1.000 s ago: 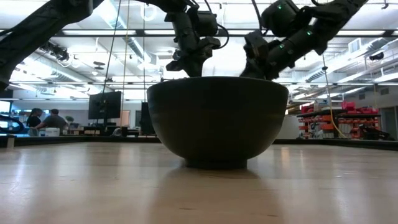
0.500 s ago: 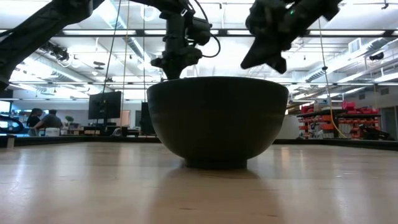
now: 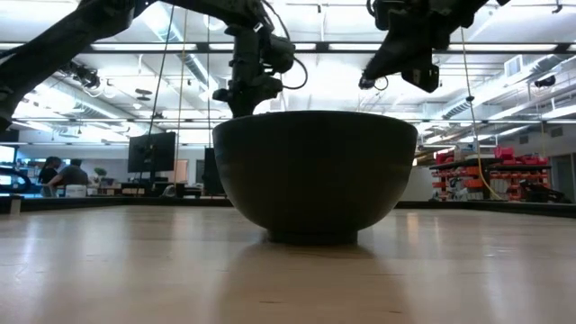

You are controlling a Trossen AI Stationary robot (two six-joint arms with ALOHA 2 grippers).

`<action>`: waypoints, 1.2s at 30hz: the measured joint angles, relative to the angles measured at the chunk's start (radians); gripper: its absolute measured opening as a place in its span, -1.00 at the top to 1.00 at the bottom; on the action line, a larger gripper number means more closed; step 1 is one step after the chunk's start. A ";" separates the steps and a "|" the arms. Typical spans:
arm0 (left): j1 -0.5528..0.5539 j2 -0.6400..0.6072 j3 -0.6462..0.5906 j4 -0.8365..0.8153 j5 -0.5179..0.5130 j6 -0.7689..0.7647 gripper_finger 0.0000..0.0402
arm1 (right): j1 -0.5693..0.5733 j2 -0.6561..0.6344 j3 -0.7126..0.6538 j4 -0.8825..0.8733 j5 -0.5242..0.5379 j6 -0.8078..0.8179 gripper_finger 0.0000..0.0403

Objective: Nest bowls inside each other
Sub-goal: Stack the black bowl on top of the white bowl

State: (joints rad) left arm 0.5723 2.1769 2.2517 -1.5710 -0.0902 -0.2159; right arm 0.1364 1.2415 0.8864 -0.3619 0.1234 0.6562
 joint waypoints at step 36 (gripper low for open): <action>-0.271 -0.236 -0.002 0.000 -0.021 -0.093 0.87 | 0.111 0.001 0.000 -0.005 0.143 0.122 0.94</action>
State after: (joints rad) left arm 0.3017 1.9405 2.2501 -1.5715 -0.1113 -0.3090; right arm 0.2474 1.2423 0.8860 -0.3674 0.2665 0.7782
